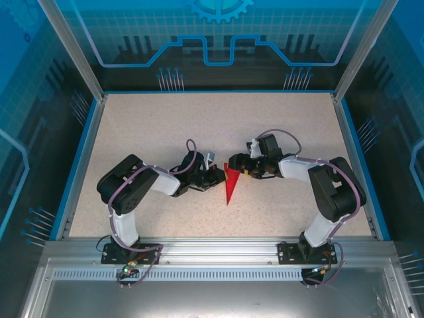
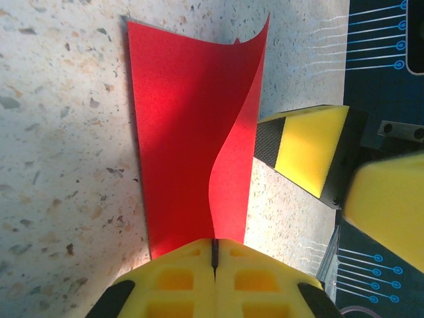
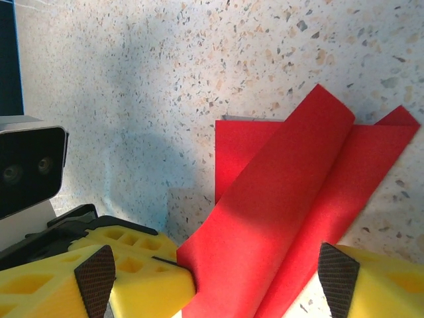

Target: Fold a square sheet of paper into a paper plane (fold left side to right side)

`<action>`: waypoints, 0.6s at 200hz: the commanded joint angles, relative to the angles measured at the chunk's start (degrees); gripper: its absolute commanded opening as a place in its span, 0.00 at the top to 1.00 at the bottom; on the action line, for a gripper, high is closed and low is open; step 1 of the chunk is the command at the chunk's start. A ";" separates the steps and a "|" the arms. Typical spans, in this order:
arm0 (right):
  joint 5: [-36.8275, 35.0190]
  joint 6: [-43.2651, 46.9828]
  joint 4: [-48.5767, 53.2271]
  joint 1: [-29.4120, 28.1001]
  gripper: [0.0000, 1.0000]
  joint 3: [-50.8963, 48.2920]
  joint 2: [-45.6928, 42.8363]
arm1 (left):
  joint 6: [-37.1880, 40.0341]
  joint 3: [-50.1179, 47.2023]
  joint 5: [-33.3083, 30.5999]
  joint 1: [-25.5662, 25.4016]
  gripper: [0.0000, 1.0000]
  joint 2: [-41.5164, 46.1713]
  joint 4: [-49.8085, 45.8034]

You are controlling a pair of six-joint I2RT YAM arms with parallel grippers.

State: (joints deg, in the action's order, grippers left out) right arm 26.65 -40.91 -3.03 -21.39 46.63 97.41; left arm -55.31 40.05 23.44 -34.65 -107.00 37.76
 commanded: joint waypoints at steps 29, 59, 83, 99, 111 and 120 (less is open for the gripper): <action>1.29 -0.60 0.19 -0.96 0.16 2.49 1.89 | 1.61 1.26 0.95 0.36 1.00 -1.19 -0.53; 0.78 -0.47 0.82 -1.29 0.16 3.07 2.99 | 1.74 1.31 0.83 0.41 1.00 -1.45 -0.71; 0.03 -0.14 2.47 -1.46 0.16 3.39 4.02 | 1.96 1.56 0.72 0.56 1.00 -2.00 -0.77; -0.84 0.32 4.20 -1.64 0.16 3.41 4.52 | 2.20 1.80 0.62 0.80 1.00 -2.46 -0.98; -1.53 0.96 5.73 -1.81 0.16 5.08 4.89 | 2.29 2.06 0.56 0.93 1.00 -2.85 -1.09; -2.12 1.47 6.93 -1.95 0.16 5.47 5.10 | 2.40 2.29 0.62 0.91 1.00 -3.16 -1.11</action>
State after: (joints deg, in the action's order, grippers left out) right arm 26.52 -40.86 -1.41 -22.33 49.84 100.79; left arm -54.94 40.49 23.44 -34.50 -108.92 37.45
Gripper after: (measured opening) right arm 0.838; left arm 0.050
